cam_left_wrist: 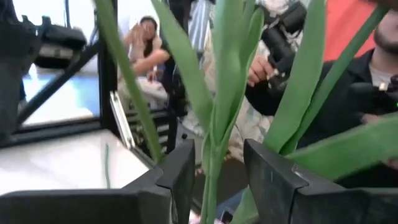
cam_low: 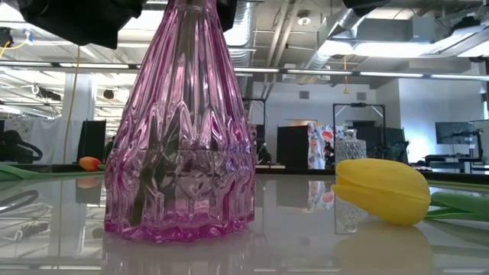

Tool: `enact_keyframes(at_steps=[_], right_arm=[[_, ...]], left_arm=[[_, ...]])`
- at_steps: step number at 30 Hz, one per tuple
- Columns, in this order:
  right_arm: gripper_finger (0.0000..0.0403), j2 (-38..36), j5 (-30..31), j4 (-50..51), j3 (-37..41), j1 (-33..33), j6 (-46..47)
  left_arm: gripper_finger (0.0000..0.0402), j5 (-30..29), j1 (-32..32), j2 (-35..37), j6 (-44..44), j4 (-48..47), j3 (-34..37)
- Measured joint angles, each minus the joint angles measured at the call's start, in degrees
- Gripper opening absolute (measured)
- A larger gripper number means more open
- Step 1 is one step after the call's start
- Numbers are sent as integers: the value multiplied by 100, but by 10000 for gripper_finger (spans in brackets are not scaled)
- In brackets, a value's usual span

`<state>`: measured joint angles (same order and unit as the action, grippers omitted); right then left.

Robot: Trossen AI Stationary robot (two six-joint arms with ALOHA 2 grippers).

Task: Sort flowers into vase by color
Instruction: Put the bottom yellow tulip into the transparent vase

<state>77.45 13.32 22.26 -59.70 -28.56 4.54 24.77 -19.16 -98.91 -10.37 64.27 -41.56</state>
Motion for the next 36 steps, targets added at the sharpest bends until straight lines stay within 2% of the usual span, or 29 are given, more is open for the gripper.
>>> enact_keyframes(at_steps=[6, 10, 15, 18, 21, 26, 30, 36], right_arm=[[140, 0, 0, 1, 0, 3, 3], [140, 0, 0, 107, 0, 4, 53], [140, 0, -40, 604, 0, 6, 1008], [140, 48, -395, 889, 0, 11, 1868], [140, 155, -837, 936, 0, -32, 2521], [140, 434, -1644, 844, -3, -106, 2899], [140, 744, -2066, 877, -16, -261, 3598], [140, 1327, -2104, 893, -337, -690, 4225]], left_arm=[[126, 261, 119, 381, 4, -509, 0], [126, 397, 167, 823, 4, -1515, 0], [126, 390, 175, 1460, 15, -3078, 0], [126, 311, 125, 1782, 24, -4053, 0], [126, 8, -5, 2034, -7, -4905, -1], [126, -713, -339, 2343, -31, -6084, 0], [126, -1548, -679, 2430, -81, -6571, 1], [126, -2490, -1013, 2428, -153, -6380, 417]])
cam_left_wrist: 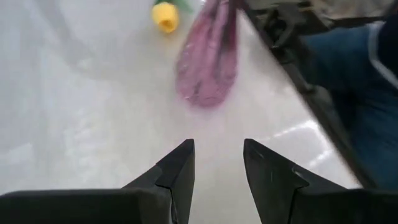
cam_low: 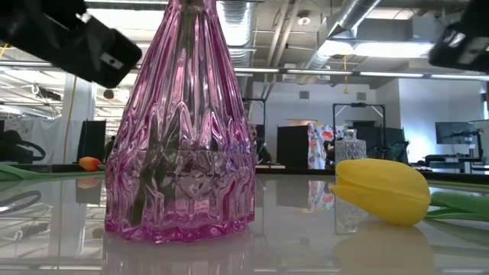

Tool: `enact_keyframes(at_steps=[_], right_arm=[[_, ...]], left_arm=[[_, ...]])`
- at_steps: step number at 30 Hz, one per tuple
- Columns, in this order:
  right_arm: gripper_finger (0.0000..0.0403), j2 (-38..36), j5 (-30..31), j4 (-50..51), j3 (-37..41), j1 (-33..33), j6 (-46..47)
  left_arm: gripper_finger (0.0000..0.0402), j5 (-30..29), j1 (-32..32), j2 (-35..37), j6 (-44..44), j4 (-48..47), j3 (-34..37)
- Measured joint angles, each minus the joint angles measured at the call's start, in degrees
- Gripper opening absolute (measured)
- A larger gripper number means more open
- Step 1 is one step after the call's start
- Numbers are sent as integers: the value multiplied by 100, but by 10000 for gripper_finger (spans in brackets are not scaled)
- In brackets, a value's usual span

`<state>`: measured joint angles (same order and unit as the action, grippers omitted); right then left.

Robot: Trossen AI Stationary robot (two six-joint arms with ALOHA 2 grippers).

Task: Sort flowers into vase by color
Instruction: Put the bottom yellow tulip into the transparent vase

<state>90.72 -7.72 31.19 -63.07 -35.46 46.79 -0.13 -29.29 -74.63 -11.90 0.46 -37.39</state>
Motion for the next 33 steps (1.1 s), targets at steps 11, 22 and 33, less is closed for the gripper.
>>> enact_keyframes(at_steps=[11, 22, 33], right_arm=[[140, 1195, -241, 95, -238, -465, 1565], [140, 1592, -16, 202, -240, -674, 2073], [57, 1905, 226, 211, -343, -916, 2080]], left_arm=[[126, -375, -33, 0, 28, 2583, 1169], [126, -476, -33, -13, 337, 2908, 1225], [125, -1174, -33, -457, 527, 3411, 1225]])
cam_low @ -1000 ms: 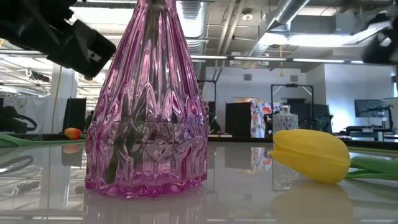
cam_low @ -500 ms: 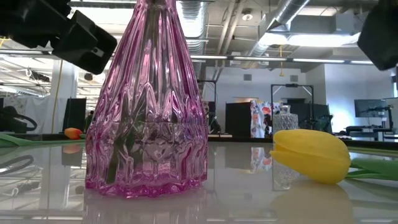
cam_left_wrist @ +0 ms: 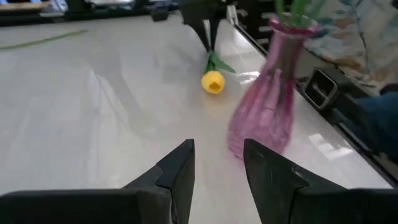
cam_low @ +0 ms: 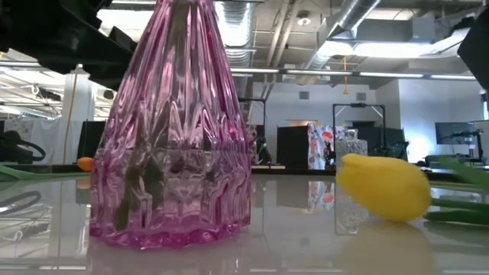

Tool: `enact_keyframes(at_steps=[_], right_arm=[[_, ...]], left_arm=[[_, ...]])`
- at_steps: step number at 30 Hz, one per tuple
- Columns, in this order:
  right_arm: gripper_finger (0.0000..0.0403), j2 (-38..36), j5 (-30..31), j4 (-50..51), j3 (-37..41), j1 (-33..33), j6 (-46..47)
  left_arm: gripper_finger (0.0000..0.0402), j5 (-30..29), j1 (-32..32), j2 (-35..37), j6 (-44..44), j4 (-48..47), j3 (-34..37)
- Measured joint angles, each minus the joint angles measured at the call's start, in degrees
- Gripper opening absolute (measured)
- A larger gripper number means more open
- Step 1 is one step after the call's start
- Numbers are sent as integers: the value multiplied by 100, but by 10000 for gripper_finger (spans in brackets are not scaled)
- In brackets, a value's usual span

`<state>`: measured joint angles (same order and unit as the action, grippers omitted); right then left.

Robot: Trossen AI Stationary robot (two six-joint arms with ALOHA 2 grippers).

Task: Sort flowers into vase by color
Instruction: Put the bottom yellow tulip into the transparent vase

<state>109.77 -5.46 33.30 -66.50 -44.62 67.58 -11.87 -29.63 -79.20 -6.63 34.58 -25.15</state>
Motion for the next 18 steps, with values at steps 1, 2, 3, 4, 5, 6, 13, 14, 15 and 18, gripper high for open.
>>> enact_keyframes(at_steps=[1, 2, 3, 4, 5, 6, 13, 14, 15, 18], right_arm=[[35, -54, -10, 4, -27, 14, -99], [22, -116, -21, -1, -43, 27, -205], [17, -206, 20, 10, -34, 46, -309], [17, -293, 138, -3, -27, 57, -370], [19, -389, 354, -13, -26, 80, -453], [19, -542, 595, 52, -24, 118, -558], [15, -1805, 2515, 261, 284, 836, -2077], [15, -2054, 2751, 215, 339, 1011, -2345], [15, -2312, 3019, 142, 410, 1202, -2609], [15, -3060, 3551, -147, 772, 1866, -3555]], left_arm=[[125, -50, 0, -88, 1, 128, 0], [125, -113, 1, -172, 7, 235, -2], [125, -174, 0, -264, 21, 318, -2], [125, -228, 0, -371, 46, 427, -2], [125, -254, 2, -469, 75, 538, -2], [125, -252, 4, -542, 115, 609, -2], [125, -204, 116, -807, 416, 1184, -4], [125, -204, 145, -809, 496, 1235, -4], [125, -205, 180, -811, 596, 1284, -4], [125, -235, 317, -811, 685, 1422, -4]])
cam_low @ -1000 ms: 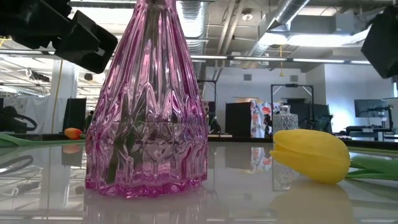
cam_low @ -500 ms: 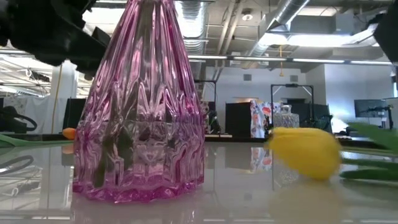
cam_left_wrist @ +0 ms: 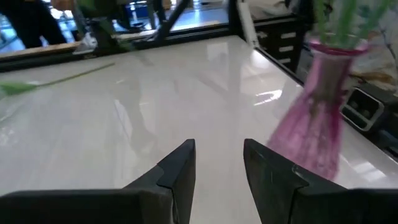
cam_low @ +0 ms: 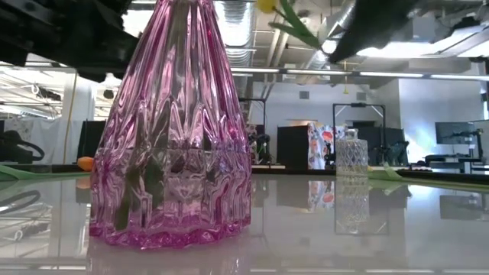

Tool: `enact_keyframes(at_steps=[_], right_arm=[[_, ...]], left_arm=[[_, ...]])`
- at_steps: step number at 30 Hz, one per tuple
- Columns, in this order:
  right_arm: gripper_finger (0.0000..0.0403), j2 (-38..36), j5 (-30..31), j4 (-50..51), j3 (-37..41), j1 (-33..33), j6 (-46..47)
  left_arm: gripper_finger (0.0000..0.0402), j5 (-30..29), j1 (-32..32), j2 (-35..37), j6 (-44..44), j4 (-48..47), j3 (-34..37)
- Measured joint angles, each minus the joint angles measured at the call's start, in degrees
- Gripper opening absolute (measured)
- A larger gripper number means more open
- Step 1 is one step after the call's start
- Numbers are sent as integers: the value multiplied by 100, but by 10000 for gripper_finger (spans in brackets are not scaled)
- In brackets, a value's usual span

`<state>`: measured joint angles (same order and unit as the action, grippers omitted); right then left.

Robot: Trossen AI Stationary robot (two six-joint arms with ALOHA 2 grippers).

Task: Sort flowers into vase by color
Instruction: Put the bottom yellow tulip into the transparent vase

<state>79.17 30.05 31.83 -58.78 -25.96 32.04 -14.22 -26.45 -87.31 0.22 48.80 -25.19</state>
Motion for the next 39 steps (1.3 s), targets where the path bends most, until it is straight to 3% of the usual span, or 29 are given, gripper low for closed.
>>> enact_keyframes(at_steps=[5, 14, 21, 26, 39], right_arm=[[15, -1414, 288, -1246, 774, 1370, -1373], [15, -3297, 243, -3064, 2003, 3228, -2435], [15, -3840, 83, -3085, 2453, 4119, -2628], [15, -3961, -665, -3160, 2526, 4629, -2650], [15, -3909, -952, -3736, 2919, 5021, -2805]], left_arm=[[125, -20, 186, 0, -310, -68, 0], [125, -13, 329, 0, 84, -131, -49], [125, 19, 549, 2, 488, -131, -301], [125, 159, 673, 2, 467, -233, -319], [125, 188, 856, 4, 156, -364, -319]])
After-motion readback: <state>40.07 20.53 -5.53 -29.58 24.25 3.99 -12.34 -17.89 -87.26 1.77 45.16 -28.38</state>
